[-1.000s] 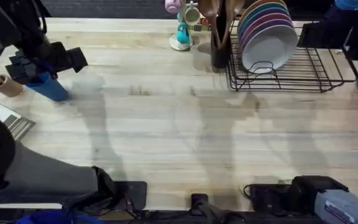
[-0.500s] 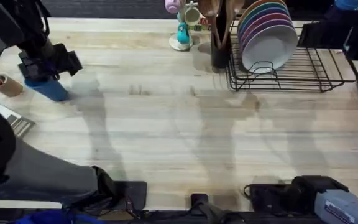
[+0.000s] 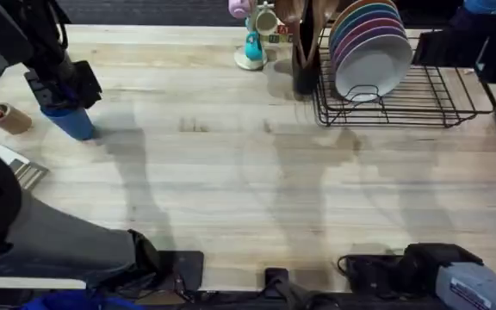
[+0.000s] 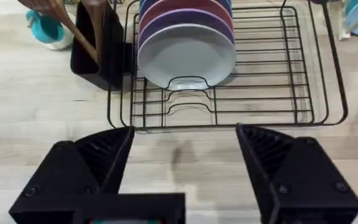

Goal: Pick up the cup on the table and put them onto the rack.

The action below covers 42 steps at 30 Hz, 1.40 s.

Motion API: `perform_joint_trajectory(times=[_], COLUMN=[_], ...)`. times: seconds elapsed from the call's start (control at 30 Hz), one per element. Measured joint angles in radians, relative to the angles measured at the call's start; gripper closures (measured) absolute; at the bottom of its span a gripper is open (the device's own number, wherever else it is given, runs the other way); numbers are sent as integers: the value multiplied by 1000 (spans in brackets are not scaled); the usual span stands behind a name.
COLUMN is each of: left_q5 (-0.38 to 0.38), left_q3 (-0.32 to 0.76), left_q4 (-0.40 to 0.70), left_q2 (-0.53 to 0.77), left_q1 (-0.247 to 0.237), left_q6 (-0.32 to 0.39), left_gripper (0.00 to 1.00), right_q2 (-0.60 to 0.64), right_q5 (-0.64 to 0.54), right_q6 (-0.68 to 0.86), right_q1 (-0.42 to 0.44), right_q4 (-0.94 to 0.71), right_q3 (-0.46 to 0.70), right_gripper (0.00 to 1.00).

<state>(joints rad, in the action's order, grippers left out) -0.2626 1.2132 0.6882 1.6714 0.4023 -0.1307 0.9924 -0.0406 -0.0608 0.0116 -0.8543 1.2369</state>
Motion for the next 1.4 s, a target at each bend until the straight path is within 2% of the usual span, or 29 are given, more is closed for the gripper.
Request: perform_joint_trajectory(times=[0.27,0.37,0.43,0.57,0.87,1.2,1.4], left_q5=[44,61,64,69,87,87,91], left_q3=[93,175,237,364,547,594,594], left_q4=[164,233,278,359,464,473,411], left_q2=[0,0,0,0,0,-1,0], left_q1=[-5,-33,-70,-185,-502,-844,-1021], left_q6=[3,3,3,3,3,18,22], left_gripper=[960,960,960,960,960,960,960], right_q2=[0,0,0,0,0,-8,-51], right_q5=[0,-1,-2,-26,-68,-76,-76], right_q6=[0,3,11,24,35,35,35], right_q1=[0,0,0,0,0,0,0], right_q4=[0,0,0,0,0,-38,-53], right_q3=[0,0,0,0,0,0,0], right_gripper=[5,5,5,5,5,5,5])
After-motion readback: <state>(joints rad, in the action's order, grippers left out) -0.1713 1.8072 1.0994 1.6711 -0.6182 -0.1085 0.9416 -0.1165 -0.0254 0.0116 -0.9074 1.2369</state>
